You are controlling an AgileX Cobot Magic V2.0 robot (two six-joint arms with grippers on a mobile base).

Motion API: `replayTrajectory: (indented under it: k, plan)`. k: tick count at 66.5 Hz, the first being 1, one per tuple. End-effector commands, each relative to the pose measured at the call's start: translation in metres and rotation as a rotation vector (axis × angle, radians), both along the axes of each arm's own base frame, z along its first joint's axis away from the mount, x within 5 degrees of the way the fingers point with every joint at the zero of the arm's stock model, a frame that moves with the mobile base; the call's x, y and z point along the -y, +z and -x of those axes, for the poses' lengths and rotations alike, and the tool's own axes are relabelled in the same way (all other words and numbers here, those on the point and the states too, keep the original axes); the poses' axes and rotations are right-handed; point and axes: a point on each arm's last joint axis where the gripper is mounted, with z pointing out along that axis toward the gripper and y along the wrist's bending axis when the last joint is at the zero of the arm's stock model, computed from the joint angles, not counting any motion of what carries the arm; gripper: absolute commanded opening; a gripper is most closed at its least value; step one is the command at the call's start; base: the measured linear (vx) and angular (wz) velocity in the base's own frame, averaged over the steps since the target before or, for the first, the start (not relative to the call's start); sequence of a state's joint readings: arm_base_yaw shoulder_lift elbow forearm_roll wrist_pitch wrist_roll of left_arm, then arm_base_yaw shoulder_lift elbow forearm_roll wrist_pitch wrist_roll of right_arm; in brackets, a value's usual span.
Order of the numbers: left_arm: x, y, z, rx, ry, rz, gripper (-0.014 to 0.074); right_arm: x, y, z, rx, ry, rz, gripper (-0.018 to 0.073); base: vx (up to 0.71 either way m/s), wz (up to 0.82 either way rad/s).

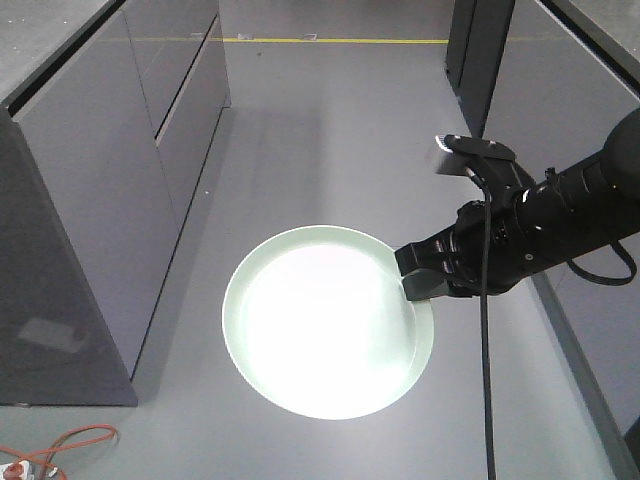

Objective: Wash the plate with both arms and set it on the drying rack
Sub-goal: 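Hold the plate in the right gripper while the base backs away, then hold the plate in the right gripper while driving toward the sink counter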

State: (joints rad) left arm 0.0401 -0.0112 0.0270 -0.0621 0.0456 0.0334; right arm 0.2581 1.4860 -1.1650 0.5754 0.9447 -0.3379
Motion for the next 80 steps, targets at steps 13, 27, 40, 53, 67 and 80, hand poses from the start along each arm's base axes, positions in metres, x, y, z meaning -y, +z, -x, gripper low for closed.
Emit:
replayTrajectory:
  k: [13, 27, 40, 53, 67, 80]
  plan:
    - [0.0001, 0.0158, 0.0030, 0.110, -0.004, 0.013, -0.0006, -0.0002, 0.0198, 0.0024, 0.071, -0.017, -0.051, -0.0001, 0.17, 0.02]
    - [0.0001, 0.0158, 0.0030, 0.110, -0.004, 0.013, -0.0006, -0.0002, 0.0198, 0.0024, 0.071, -0.017, -0.051, -0.0001, 0.18, 0.03]
    - [0.0001, 0.0158, 0.0030, 0.110, -0.004, 0.013, -0.0006, -0.0002, 0.0198, 0.0024, 0.071, -0.017, -0.051, -0.0001, 0.19, 0.03]
    - [0.0001, 0.0158, 0.0030, 0.110, -0.004, 0.013, -0.0006, -0.0002, 0.0198, 0.0024, 0.071, -0.017, -0.051, -0.0001, 0.21, 0.03]
    - [0.0001, 0.0158, 0.0030, 0.110, -0.004, 0.013, -0.0006, -0.0002, 0.0198, 0.0024, 0.071, -0.017, -0.051, -0.0001, 0.22, -0.02]
    - [0.0001, 0.0158, 0.0030, 0.110, -0.004, 0.013, -0.0006, -0.0002, 0.0198, 0.0024, 0.071, -0.017, -0.051, -0.0001, 0.23, -0.08]
